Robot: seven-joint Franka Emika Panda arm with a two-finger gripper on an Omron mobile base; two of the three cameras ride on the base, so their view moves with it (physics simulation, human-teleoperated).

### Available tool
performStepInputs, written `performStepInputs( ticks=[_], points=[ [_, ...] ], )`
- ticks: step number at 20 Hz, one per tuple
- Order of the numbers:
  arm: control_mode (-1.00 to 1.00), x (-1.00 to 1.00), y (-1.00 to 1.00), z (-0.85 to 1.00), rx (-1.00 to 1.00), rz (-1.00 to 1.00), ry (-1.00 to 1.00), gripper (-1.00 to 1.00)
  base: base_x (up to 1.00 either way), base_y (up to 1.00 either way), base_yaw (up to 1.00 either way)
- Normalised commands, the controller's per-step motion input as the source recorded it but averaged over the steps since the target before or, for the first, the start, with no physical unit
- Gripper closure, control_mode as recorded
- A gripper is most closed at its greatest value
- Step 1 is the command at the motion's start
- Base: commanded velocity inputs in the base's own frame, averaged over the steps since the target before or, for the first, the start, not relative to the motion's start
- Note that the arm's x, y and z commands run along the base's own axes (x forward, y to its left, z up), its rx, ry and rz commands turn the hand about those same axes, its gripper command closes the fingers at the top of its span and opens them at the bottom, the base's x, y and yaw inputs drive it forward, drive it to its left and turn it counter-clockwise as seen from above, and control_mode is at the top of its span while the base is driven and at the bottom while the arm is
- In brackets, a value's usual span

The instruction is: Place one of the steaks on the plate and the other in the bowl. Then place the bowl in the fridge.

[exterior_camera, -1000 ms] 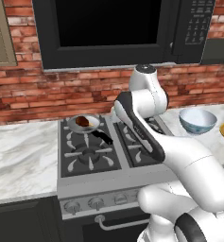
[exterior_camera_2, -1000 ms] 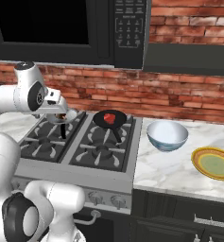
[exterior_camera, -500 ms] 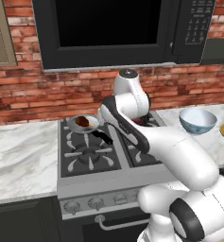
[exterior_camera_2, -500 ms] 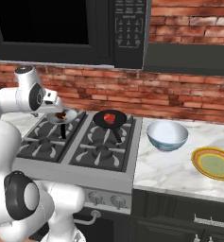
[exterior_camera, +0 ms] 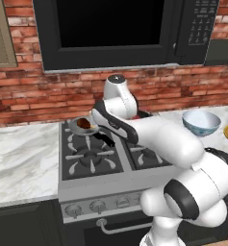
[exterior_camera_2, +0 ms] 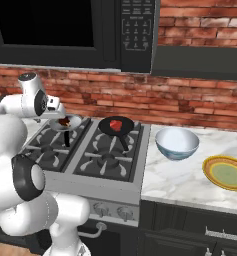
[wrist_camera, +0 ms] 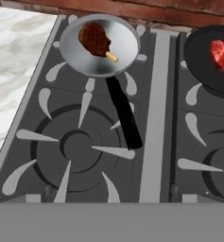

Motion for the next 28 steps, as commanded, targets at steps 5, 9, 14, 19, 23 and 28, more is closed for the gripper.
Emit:
performStepInputs(
  ticks=[5,9,14,19,23,28],
  points=[
    [-1.00,0.49,0.04,-0.16,0.00,0.01,0.01,-1.00,0.00,0.00,0.00],
    [-1.00,0.41,0.15,-0.20,0.00,0.00,0.02,-1.00,0.00,0.00,0.00],
    [-1.00,0.36,0.18,-0.25,0.01,0.00,0.01,-1.00,0.00,0.00,0.00],
    [-1.00,0.42,0.23,-0.27,-0.01,0.00,0.00,-1.00,0.00,0.00,0.00],
    [-1.00,0.47,0.17,-0.17,-0.03,0.00,0.00,-1.00,0.00,0.00,0.00],
    [-1.00,0.37,0.07,-0.07,-0.01,0.00,0.00,-1.00,0.00,0.00,0.00]
  ],
)
